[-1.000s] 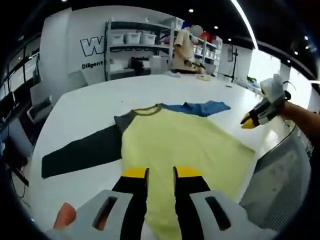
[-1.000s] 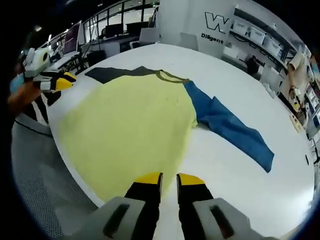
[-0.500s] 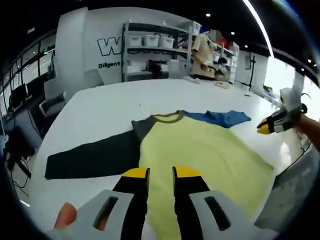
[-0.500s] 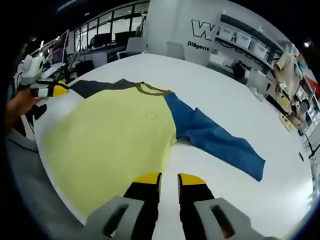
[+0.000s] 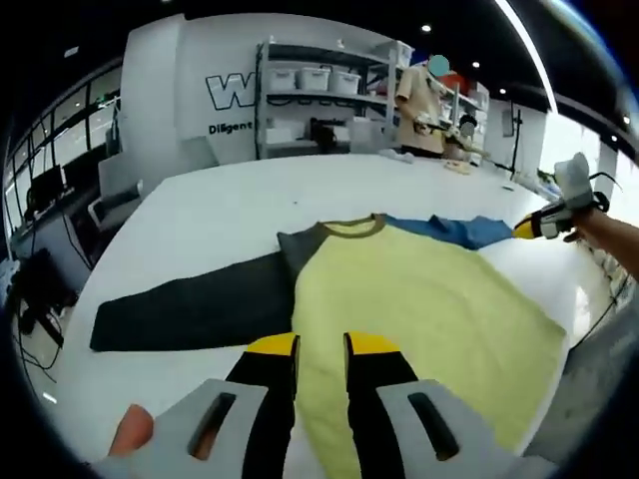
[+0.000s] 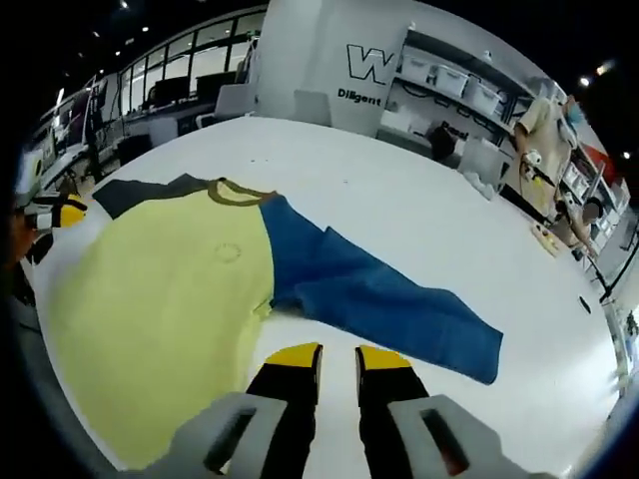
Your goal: Fold the garment on the visible template until the final outline fits inside the template.
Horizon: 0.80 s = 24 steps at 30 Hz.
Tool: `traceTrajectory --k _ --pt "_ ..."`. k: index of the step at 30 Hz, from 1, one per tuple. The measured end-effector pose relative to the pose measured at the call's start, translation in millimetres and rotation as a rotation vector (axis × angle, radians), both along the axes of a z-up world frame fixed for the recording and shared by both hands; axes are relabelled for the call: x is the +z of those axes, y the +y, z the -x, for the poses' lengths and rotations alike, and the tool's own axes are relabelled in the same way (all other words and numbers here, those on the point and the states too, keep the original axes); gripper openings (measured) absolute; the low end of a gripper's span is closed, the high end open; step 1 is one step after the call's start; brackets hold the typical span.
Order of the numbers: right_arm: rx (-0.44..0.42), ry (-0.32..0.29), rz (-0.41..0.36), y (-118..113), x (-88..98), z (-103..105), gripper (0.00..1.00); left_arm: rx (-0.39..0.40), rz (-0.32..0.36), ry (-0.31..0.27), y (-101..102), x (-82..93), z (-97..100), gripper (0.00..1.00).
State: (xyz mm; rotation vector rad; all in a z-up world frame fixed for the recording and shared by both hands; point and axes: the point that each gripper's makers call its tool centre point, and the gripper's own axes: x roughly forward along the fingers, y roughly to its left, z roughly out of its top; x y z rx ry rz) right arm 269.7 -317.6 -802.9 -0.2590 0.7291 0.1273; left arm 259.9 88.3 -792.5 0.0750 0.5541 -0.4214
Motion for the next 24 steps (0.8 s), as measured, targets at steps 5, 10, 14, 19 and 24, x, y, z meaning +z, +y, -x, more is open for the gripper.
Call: traceTrajectory --k 5,10,14,19,24 --pt "-0.057 -0.024 -0.005 -26.5 -1.1 -14.7 0.10 -0.005 -0.005 0.005 -0.7 -1.9 0.5 0.14" --pt "-0.111 -0.033 -0.004 -54.4 -4.8 -25.3 0.11 -0.006 -0.007 0.003 -0.1 -2.7 0.0 0.14" --pt "-0.139 -0.039 0.003 -71.4 -6.0 -31.8 0.11 -0.005 -0.009 0.008 0.1 -4.6 -0.5 0.14" --pt "-0.192 -0.046 0.024 -106.7 -7.9 -40.0 0.12 -0.003 -0.012 0.015 1.9 -7.0 -1.1 0.13" --pt "-0.243 -0.051 0.020 -132.5 -11.0 -44.8 0.12 -0.002 -0.017 0.026 3.8 -10.8 -1.5 0.13"
